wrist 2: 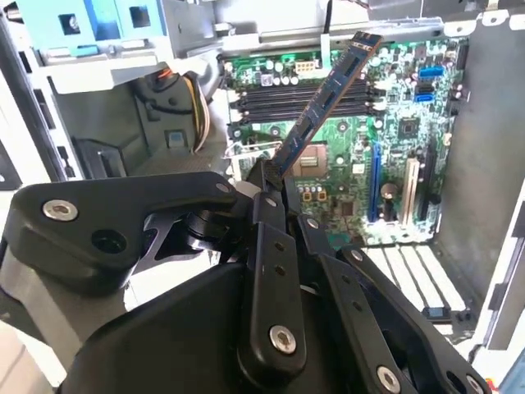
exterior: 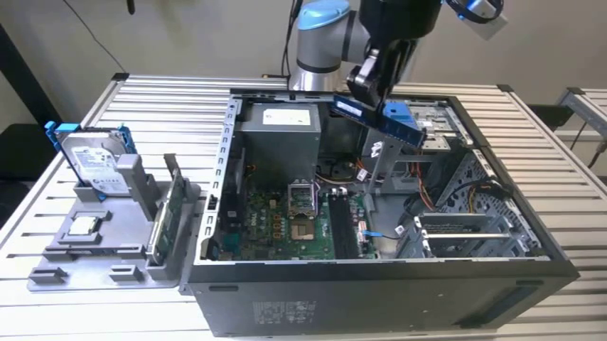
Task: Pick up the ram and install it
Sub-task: 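Insert the ram into the slot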
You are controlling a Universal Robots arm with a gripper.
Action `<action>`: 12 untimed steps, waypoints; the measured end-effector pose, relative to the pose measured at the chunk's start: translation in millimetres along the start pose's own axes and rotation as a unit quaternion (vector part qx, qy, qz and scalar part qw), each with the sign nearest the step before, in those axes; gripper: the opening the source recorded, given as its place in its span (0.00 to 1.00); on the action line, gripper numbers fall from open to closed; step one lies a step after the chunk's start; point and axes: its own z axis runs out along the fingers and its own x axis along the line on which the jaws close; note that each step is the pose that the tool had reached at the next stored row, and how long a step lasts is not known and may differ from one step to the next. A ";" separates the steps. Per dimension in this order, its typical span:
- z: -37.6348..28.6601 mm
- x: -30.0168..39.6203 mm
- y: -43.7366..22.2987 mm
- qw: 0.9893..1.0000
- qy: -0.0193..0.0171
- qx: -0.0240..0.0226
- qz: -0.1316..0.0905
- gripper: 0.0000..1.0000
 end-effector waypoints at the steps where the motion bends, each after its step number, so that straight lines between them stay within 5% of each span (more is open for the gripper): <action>1: 0.5 0.0 0.0 1.000 0.000 0.001 0.007 0.14; 6: 3.2 0.3 -0.1 0.999 -0.001 0.005 0.048 0.14; 12: 8.6 0.9 -0.1 0.996 -0.001 0.009 0.091 0.14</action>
